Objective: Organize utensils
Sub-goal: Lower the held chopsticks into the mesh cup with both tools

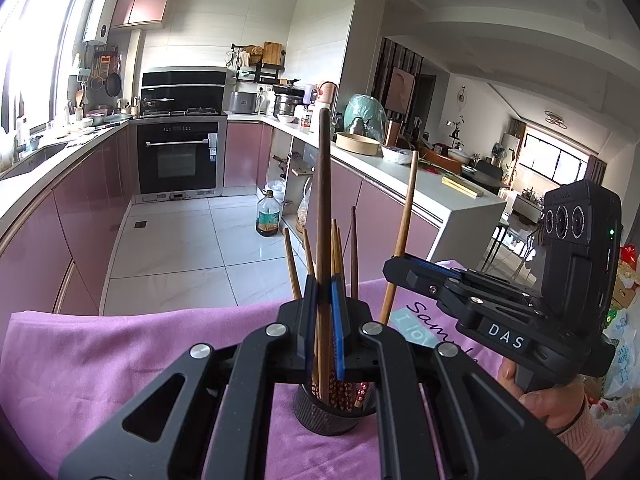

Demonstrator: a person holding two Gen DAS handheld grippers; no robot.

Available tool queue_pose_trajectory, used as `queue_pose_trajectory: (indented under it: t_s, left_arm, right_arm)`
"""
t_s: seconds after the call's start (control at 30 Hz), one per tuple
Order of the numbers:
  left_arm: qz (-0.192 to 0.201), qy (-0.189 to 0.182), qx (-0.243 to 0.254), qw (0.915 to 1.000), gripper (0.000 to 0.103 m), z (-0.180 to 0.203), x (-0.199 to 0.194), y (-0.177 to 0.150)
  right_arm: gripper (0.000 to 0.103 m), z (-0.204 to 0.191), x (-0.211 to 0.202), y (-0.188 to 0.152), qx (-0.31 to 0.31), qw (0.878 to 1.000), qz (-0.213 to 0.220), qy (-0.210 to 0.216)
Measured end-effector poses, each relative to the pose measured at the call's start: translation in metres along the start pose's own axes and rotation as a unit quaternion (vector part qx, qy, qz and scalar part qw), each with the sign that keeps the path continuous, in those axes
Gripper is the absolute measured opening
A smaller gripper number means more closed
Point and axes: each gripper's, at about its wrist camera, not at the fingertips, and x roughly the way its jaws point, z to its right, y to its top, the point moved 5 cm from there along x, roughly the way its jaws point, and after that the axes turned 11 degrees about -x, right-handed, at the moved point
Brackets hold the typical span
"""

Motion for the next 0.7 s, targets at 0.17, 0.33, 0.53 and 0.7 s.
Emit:
queue_pose_trajectory:
  t_s: [0.17, 0.33, 0.53, 0.7]
  left_arm:
    - [-0.006, 0.001, -0.001, 1.0, 0.008, -0.001, 0.003, -0.003]
    - [-0.012, 0.005, 0.0, 0.9999, 0.008, -0.002, 0.005, -0.003]
    - [-0.022, 0.006, -0.001, 0.9997, 0.008, -0.003, 0.012, -0.005]
    - [-0.032, 0.006, 0.002, 0.9995, 0.008, -0.007, 0.018, -0.003]
  right_arm:
    - [0.005, -0.001, 0.002, -0.002, -0.001, 1.0, -0.006, -0.002]
    - [0.005, -0.001, 0.006, -0.005, 0.0, 1.0, -0.012, -0.003]
    - [0.005, -0.001, 0.012, -0.008, -0.001, 1.0, -0.018, -0.003]
    - [0.005, -0.001, 0.016, -0.013, -0.001, 1.0, -0.026, -0.002]
